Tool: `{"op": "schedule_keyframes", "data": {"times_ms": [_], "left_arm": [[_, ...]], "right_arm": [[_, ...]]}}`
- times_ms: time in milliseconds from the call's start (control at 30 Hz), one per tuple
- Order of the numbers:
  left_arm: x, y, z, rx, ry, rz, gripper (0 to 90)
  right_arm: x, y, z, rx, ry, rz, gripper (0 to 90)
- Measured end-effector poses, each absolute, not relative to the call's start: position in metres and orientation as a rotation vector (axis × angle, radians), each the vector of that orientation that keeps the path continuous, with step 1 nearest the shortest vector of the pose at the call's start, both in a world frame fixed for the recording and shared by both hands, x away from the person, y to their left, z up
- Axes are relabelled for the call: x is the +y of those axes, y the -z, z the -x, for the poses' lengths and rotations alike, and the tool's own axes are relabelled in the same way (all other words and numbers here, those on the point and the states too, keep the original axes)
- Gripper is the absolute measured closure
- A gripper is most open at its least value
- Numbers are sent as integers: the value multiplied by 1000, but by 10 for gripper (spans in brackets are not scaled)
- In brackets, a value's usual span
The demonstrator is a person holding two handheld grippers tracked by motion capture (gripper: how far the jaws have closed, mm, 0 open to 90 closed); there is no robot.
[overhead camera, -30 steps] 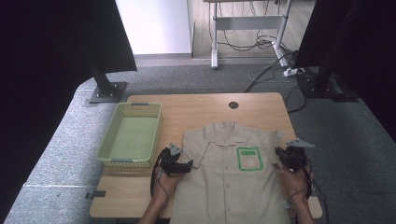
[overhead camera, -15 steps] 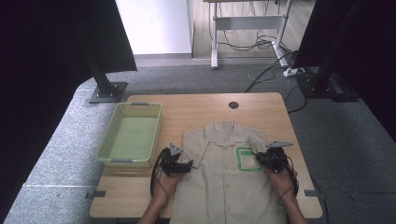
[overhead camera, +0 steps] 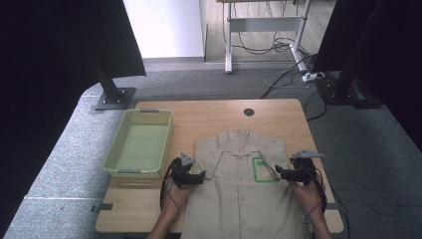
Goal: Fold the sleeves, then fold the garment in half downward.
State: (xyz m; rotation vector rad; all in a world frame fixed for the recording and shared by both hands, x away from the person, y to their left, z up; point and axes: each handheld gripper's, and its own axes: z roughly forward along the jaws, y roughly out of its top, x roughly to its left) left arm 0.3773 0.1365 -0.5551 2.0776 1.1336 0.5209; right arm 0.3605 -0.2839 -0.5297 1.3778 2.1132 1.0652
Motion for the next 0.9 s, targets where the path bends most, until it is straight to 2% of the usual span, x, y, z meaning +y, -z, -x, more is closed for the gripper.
{"op": "schedule_keyframes", "data": {"times_ms": [533,700,900], "left_arm": [[137,555,-378,1133,-521,-2077,152],[136,556,-379,1146,-518,-2084,96],[136,556,-379,1137,-509,-2092,75]], "right_arm": [[-286,560,-342,2165,-967,-1367,168],[-286,563,-340,2148,-982,-1353,146],[-287,562,-340,2144,-992,-1372,148]]}}
